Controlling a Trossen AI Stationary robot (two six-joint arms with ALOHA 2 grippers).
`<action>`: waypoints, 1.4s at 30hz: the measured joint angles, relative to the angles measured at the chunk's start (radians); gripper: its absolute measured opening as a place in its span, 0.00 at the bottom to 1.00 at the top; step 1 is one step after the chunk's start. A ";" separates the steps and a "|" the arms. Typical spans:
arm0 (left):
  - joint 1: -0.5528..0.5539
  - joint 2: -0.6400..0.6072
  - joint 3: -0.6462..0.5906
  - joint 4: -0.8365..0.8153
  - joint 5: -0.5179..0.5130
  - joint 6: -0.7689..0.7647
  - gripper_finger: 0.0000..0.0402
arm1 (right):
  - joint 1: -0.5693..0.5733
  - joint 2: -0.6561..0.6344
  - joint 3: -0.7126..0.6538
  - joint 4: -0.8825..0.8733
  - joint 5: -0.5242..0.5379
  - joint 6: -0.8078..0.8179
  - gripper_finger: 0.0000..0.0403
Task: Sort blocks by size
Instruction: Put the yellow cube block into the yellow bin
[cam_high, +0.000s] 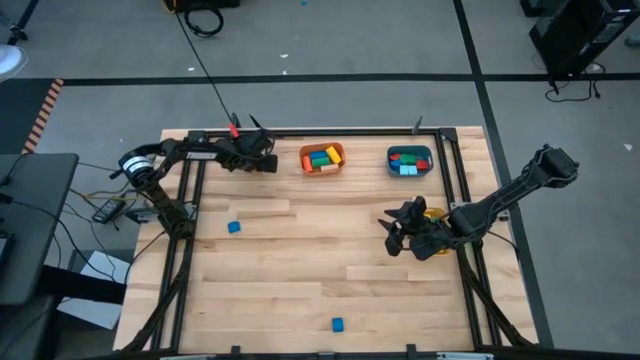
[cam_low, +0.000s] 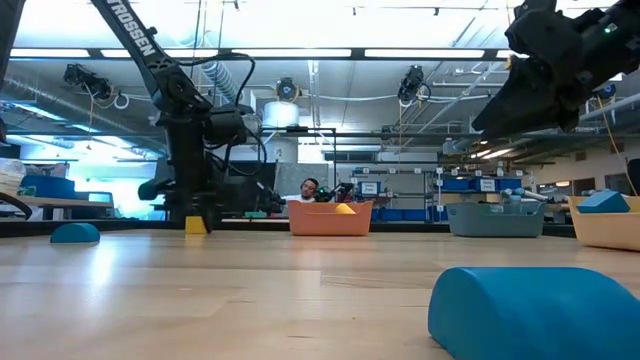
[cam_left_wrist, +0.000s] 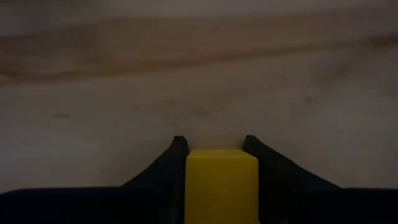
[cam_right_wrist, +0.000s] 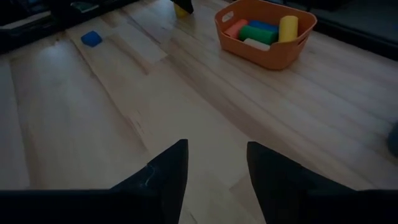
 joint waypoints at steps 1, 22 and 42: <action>-0.008 -0.003 0.003 -0.002 0.030 0.019 0.33 | 0.001 -0.005 0.002 -0.016 -0.002 -0.002 0.44; -0.462 -0.254 0.016 0.170 0.087 -0.035 0.36 | 0.263 0.009 0.034 -0.076 0.112 0.219 0.28; -0.847 -0.197 0.017 0.562 0.001 -0.058 0.36 | 0.159 0.461 0.034 0.749 0.190 -0.463 0.32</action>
